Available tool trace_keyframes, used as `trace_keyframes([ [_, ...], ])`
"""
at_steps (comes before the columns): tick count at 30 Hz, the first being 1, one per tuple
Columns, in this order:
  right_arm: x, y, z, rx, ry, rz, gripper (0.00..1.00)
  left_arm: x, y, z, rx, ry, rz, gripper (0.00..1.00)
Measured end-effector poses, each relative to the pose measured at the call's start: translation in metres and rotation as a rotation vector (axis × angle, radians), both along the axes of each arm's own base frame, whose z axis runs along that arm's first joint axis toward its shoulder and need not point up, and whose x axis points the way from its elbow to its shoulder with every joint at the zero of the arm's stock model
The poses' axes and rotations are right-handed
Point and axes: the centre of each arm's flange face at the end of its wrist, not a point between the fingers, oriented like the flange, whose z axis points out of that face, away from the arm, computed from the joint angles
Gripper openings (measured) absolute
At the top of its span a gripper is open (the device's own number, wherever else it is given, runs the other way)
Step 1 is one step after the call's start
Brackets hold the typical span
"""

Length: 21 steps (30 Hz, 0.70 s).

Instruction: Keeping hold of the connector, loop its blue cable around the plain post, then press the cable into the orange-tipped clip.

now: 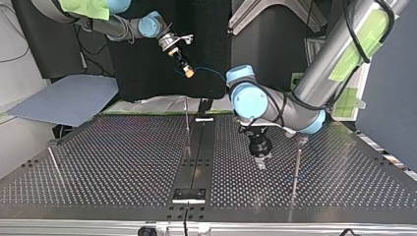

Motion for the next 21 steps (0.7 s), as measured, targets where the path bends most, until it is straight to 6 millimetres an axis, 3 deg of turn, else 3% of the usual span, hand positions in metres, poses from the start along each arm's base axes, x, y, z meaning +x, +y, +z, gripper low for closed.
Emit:
trace_keyframes([
  [13, 0.003, 0.0, 0.001, -0.002, -0.003, 0.005, 0.0, 0.008, 0.004, 0.011, 0.004, -0.022, 0.036, 1.0],
  [21, 0.004, 0.001, 0.001, -0.001, -0.002, 0.008, 0.0, 0.021, -0.006, -0.012, 0.015, 0.016, 0.038, 1.0],
])
